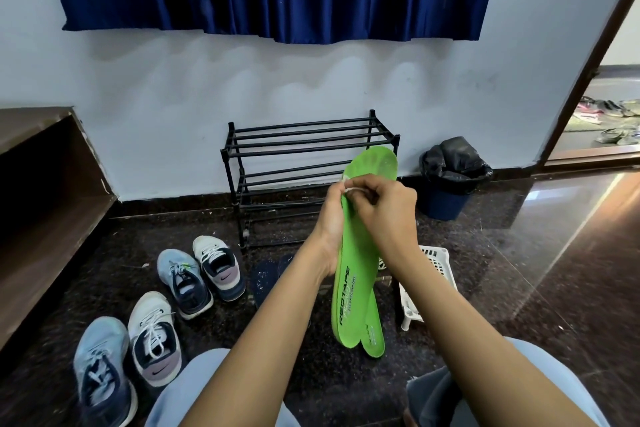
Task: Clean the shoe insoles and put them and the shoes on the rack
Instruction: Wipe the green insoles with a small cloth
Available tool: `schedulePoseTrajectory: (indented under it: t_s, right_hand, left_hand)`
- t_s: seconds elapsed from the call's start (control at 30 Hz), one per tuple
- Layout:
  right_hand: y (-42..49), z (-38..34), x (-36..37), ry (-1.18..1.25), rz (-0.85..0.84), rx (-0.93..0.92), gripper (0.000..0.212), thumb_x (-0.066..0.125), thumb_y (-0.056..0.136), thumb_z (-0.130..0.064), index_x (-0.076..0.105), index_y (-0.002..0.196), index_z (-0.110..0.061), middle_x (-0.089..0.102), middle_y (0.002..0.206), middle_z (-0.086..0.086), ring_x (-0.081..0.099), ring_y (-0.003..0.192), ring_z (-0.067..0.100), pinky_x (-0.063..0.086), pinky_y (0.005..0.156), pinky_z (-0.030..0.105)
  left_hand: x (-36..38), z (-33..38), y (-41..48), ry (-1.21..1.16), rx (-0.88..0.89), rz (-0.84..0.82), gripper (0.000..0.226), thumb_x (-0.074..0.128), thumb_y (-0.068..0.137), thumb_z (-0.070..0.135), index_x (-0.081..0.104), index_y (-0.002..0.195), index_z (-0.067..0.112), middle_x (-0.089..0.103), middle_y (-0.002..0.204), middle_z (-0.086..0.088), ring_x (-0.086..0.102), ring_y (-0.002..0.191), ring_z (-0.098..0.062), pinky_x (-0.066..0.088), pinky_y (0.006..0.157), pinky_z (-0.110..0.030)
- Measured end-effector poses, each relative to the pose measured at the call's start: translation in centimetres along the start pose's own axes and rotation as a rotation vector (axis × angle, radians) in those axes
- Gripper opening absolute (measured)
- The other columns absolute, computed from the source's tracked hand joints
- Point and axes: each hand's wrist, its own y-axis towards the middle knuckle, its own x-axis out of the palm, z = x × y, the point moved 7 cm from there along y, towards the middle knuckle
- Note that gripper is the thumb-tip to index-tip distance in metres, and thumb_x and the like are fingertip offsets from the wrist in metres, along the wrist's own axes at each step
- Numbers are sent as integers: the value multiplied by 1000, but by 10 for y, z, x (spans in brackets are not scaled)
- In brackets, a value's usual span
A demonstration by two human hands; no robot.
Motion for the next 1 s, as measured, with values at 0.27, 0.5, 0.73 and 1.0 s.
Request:
schedulePoseTrajectory:
  t_s: [0.27, 0.5, 0.73, 1.0]
  right_hand:
    - [1, 2, 5, 10, -51, 20, 20, 66, 77, 2, 76, 85, -14, 73, 79, 0, 57, 61, -10, 38, 66, -1]
    - [-10, 1, 6, 36, -103, 40, 19, 67, 77, 3, 76, 85, -13, 67, 73, -7, 55, 62, -17, 37, 63, -1]
    - [-4, 1, 4, 9, -56, 12, 18, 67, 78, 1, 76, 84, -13, 72, 77, -3, 58, 64, -7, 41, 66, 3]
    - [-20, 0, 14, -32, -94, -13, 19, 65, 78, 1, 76, 86, -13, 74, 83, 1, 67, 73, 13, 47, 73, 14]
  left_hand:
    - [-2, 1, 1, 11, 37, 38, 59, 27, 97, 55, 63, 76, 13, 60, 63, -9, 59, 53, -21, 45, 53, -23]
    - [-8, 2, 5, 38, 29, 60, 66, 22, 97, 59, 61, 74, 11, 59, 57, -9, 58, 47, -20, 45, 50, -20]
    - [-6, 2, 8, 19, 73, 47, 67, 21, 98, 58, 68, 82, 13, 66, 66, -11, 65, 60, -22, 50, 58, -26]
    - [-19, 6, 12, 30, 152, 111, 69, 22, 97, 59, 71, 79, 13, 68, 74, -11, 64, 70, -25, 49, 66, -31]
